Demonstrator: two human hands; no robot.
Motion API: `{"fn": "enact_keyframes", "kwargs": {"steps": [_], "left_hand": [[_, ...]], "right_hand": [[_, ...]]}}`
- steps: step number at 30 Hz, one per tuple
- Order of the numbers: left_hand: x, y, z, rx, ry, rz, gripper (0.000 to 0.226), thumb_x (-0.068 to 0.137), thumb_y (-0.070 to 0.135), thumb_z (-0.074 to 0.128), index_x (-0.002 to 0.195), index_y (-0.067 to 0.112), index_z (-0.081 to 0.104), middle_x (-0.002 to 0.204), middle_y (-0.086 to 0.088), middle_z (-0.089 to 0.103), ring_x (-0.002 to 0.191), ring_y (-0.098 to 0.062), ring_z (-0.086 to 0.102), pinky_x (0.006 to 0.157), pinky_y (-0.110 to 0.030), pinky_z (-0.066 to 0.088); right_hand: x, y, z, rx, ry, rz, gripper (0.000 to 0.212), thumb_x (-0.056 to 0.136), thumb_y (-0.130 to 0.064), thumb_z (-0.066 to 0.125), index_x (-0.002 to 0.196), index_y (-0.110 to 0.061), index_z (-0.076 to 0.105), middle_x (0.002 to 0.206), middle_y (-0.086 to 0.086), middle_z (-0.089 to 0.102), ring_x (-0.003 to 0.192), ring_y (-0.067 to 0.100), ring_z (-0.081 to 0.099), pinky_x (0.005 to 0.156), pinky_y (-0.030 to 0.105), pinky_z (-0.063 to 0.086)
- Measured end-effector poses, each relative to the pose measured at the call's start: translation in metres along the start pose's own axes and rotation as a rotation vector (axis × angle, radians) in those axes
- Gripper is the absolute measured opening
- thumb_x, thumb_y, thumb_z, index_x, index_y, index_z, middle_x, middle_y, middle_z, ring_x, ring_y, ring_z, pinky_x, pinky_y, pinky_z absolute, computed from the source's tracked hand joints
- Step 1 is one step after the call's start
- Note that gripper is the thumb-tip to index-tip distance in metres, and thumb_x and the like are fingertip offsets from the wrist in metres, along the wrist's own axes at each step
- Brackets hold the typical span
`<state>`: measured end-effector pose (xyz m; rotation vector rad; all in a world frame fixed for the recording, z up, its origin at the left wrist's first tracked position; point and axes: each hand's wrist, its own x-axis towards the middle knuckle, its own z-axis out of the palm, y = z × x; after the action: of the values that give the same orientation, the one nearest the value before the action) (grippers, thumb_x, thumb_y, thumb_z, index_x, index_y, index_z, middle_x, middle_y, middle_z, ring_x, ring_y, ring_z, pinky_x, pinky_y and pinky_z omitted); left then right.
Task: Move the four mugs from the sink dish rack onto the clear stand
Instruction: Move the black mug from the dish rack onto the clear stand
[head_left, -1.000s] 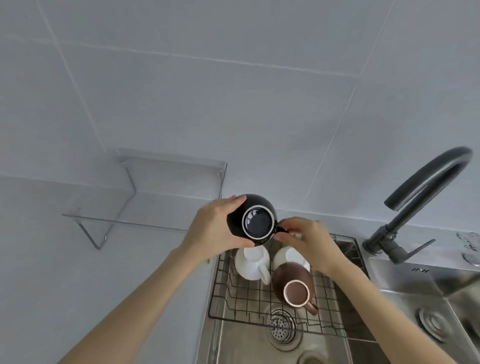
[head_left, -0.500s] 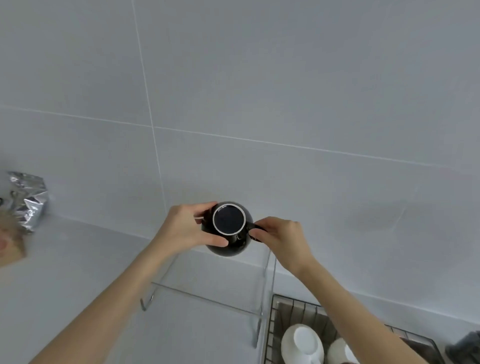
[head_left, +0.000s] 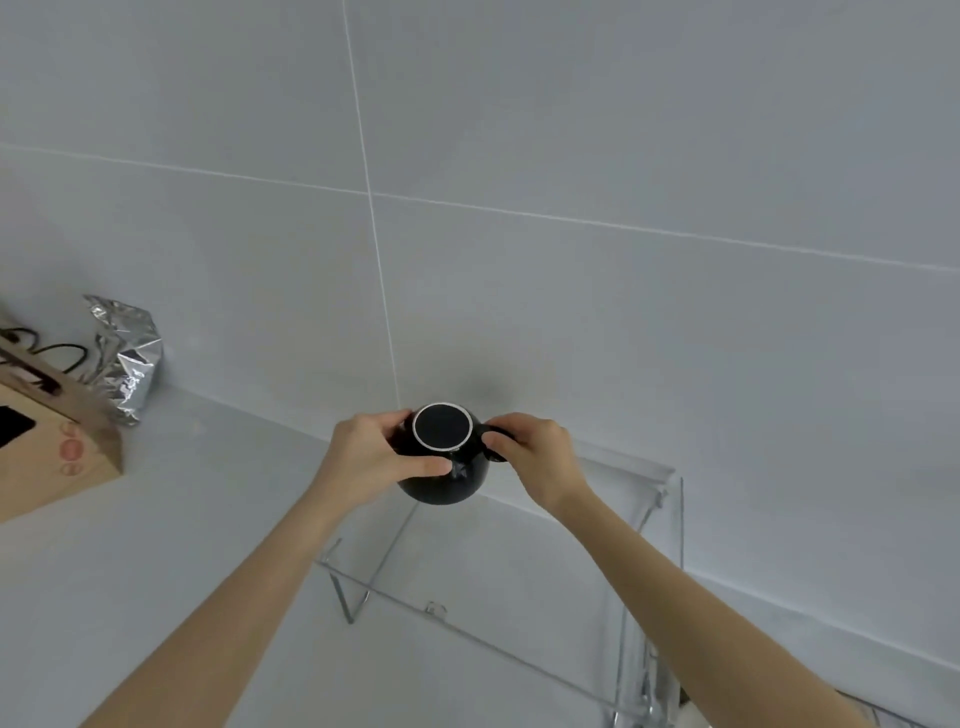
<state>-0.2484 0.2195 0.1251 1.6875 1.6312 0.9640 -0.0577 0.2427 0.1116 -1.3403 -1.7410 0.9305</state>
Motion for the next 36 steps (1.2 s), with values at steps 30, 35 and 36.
{"fn": "enact_keyframes", "kwargs": {"steps": [30, 35, 36], "left_hand": [[0.015, -0.007, 0.030, 0.202, -0.032, -0.076, 0.041, 0.077, 0.022, 0.065, 0.113, 0.009, 0.050, 0.111, -0.009, 0.060, 0.106, -0.031, 0.053, 0.075, -0.026, 0.039], [-0.022, 0.046, 0.073, 0.375, 0.065, 0.176, 0.063, 0.085, 0.015, 0.054, 0.138, 0.001, 0.022, 0.150, -0.018, 0.023, 0.140, -0.028, 0.020, 0.112, -0.031, 0.015], [-0.036, 0.059, 0.084, 0.354, 0.040, 0.236, 0.059, 0.086, 0.016, 0.054, 0.136, 0.002, 0.027, 0.148, -0.018, 0.028, 0.138, -0.029, 0.024, 0.112, -0.031, 0.017]], "right_hand": [[-0.007, 0.023, -0.038, -0.023, 0.046, 0.037, 0.029, 0.094, -0.010, 0.041, 0.116, -0.010, 0.059, 0.120, 0.006, 0.064, 0.115, 0.018, 0.054, 0.090, 0.012, 0.034], [-0.065, 0.014, -0.096, 0.179, 0.139, 0.049, 0.025, 0.091, -0.005, 0.041, 0.098, -0.011, 0.065, 0.094, 0.004, 0.064, 0.086, 0.017, 0.065, 0.087, 0.032, 0.049], [-0.081, 0.013, -0.108, 0.198, 0.149, 0.052, 0.025, 0.092, -0.004, 0.041, 0.097, -0.010, 0.064, 0.092, 0.004, 0.065, 0.083, 0.016, 0.065, 0.084, 0.031, 0.051]]}}
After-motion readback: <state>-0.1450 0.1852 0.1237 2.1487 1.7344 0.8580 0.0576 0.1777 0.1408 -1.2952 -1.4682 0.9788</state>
